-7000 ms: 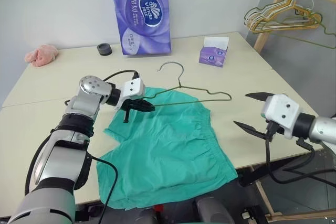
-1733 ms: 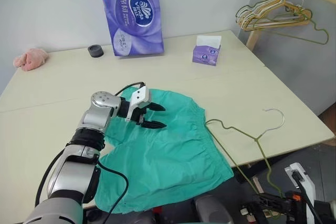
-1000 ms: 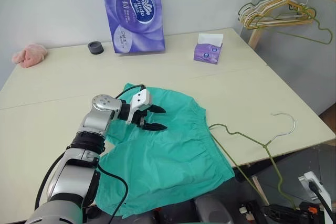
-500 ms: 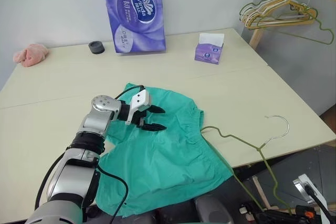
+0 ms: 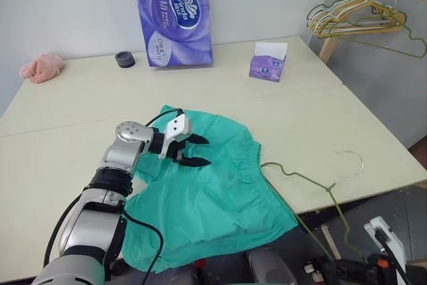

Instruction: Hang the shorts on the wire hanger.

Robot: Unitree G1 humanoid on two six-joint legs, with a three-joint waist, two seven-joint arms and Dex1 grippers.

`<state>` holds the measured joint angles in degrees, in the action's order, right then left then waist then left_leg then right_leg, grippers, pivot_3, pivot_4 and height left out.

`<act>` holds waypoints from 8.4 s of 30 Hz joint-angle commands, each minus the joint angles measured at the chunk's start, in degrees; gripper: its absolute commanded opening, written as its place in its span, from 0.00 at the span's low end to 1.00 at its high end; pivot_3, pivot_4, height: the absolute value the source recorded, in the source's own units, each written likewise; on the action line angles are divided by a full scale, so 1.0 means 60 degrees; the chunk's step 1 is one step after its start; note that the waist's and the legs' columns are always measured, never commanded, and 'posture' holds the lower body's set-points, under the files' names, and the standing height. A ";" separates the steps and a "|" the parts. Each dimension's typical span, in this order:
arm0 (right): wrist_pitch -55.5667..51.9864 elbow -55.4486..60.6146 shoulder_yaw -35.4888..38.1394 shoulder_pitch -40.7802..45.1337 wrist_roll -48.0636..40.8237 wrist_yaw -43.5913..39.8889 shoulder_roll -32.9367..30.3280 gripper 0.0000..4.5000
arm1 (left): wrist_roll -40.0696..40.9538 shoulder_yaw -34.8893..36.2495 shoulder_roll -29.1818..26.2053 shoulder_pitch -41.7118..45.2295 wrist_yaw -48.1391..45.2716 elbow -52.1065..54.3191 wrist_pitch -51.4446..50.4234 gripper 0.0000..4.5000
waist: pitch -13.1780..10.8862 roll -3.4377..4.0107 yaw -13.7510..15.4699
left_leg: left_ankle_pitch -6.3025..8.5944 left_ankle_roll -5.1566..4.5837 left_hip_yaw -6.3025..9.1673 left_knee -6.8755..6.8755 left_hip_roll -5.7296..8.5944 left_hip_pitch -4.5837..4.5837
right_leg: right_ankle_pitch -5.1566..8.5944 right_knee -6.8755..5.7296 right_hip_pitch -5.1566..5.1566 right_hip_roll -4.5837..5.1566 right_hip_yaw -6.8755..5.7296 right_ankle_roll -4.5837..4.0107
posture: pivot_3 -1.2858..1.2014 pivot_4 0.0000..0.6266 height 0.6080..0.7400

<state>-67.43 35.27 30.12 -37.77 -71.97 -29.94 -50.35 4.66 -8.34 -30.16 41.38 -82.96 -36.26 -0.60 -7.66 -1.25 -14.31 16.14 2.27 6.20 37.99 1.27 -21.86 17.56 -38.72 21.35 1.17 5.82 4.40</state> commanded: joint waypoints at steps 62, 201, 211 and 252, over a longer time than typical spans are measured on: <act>-0.0516 0.0520 -0.0362 -0.0293 -0.0084 -0.1599 -0.0206 0.00 | 0.0173 0.0019 -0.0036 0.0037 0.0228 0.0324 0.0005 0.81 | -0.0183 -0.0057 0.0042 | 0.0001 0.0002 0.0012 -0.0002 0.0002 -0.0008 | -0.0007 0.0015 0.0004 0.0011 0.0001 0.0007 | 0.38 0.21 1.00; 0.2389 0.2294 -0.2441 0.6540 0.6937 -0.2368 -0.0115 0.99 | -0.0079 -0.1336 -0.1166 0.3303 -0.0364 -0.2677 0.2006 0.00 | -0.0140 0.0004 -0.0440 | -0.0004 0.0000 0.0058 0.0162 0.0023 -0.0158 | -0.0058 -0.0174 0.0153 0.0016 -0.0029 -0.0041 | 0.38 0.17 1.00; 0.2198 0.1526 -0.4562 0.5840 0.7710 0.0926 0.3446 0.99 | -0.0246 -0.0554 -0.1450 0.3751 -0.0352 -0.3476 0.1887 0.00 | -0.0127 -0.0001 -0.0526 | -0.0004 0.0000 0.0063 0.0160 0.0025 -0.0150 | -0.0056 -0.0197 0.0159 0.0015 -0.0024 -0.0042 | 0.40 0.17 1.00; 0.3218 -0.1462 -0.5665 0.8183 0.8971 0.1829 0.4040 0.00 | -0.0052 0.0183 -0.1582 0.3543 -0.0963 -0.3042 0.0749 0.00 | -0.0119 0.0008 -0.0523 | -0.0006 0.0003 0.0093 0.0161 0.0034 -0.0153 | -0.0057 -0.0207 0.0168 0.0021 -0.0045 -0.0042 | 0.41 0.14 1.00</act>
<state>-48.76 25.00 -6.48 11.65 -20.71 -19.47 -24.01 2.51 -10.54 -38.03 61.21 -88.49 -56.18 5.39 -8.37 -1.21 -17.44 16.11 2.29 6.75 38.96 1.48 -22.77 17.22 -39.97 22.36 1.30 5.56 4.15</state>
